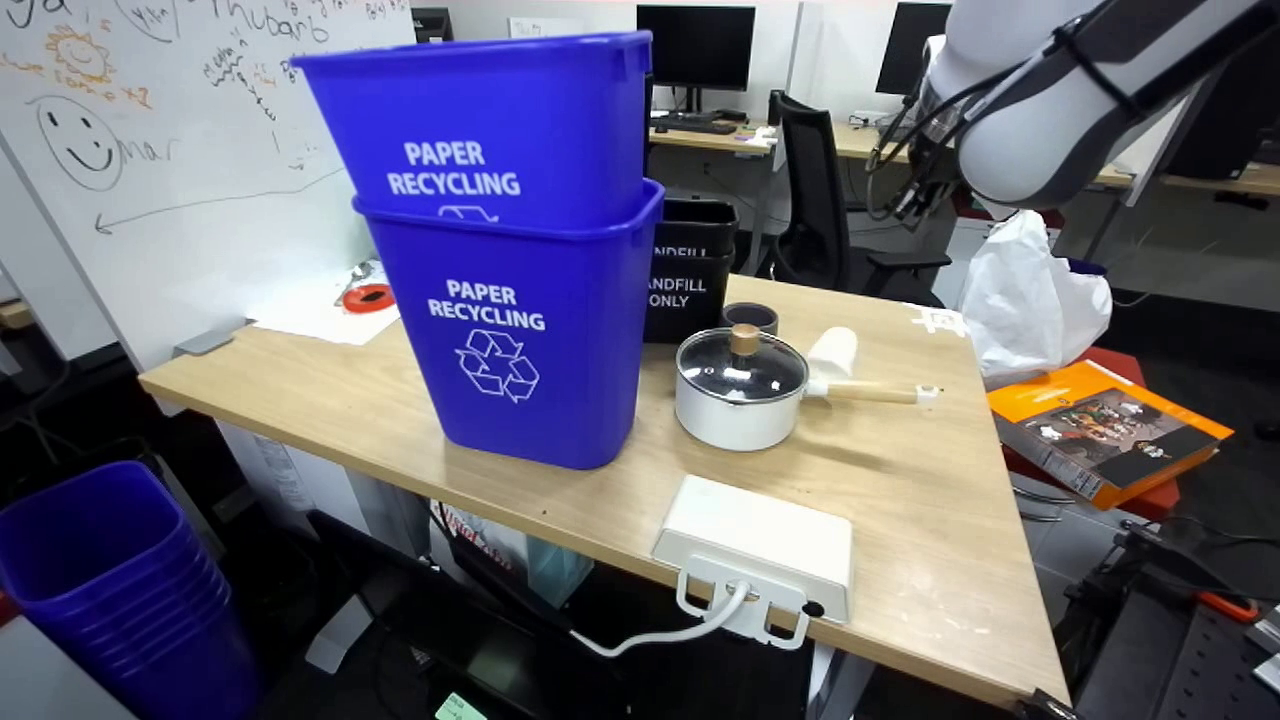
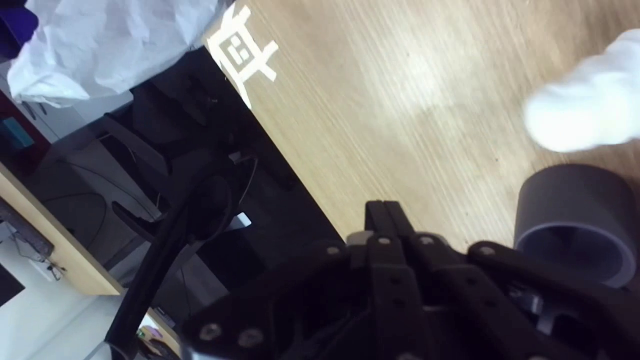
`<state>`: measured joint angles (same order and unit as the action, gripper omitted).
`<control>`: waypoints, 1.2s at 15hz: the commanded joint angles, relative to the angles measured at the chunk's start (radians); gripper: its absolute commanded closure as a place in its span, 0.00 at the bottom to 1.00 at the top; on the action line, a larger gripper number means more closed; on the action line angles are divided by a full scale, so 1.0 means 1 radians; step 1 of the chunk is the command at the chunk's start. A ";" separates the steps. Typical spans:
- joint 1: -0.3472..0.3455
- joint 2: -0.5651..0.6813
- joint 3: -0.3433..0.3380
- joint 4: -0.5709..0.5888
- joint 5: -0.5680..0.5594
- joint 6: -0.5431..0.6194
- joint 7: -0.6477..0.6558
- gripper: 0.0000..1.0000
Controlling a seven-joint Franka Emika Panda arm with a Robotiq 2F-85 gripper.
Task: Take the strainer out of the gray cup
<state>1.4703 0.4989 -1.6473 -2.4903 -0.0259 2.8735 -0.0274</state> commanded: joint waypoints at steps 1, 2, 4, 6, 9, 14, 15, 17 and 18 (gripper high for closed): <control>0.056 0.022 -0.035 -0.088 -0.003 0.031 0.020 1.00; 0.059 0.017 -0.028 -0.107 -0.003 0.042 0.017 1.00; 0.067 0.010 -0.018 -0.130 -0.001 0.056 0.014 0.74; 0.046 0.004 -0.002 -0.113 -0.002 0.031 0.013 0.92; 0.045 0.004 -0.002 -0.111 -0.002 0.031 0.013 0.73; 0.045 0.004 -0.002 -0.111 -0.002 0.030 0.013 0.73; 0.045 0.004 -0.002 -0.111 -0.002 0.030 0.013 0.73; 0.045 0.004 -0.002 -0.111 -0.002 0.030 0.013 0.73; 0.045 0.004 -0.002 -0.111 -0.002 0.030 0.013 0.73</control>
<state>1.5270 0.5039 -1.6592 -2.6040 -0.0253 2.9011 -0.0163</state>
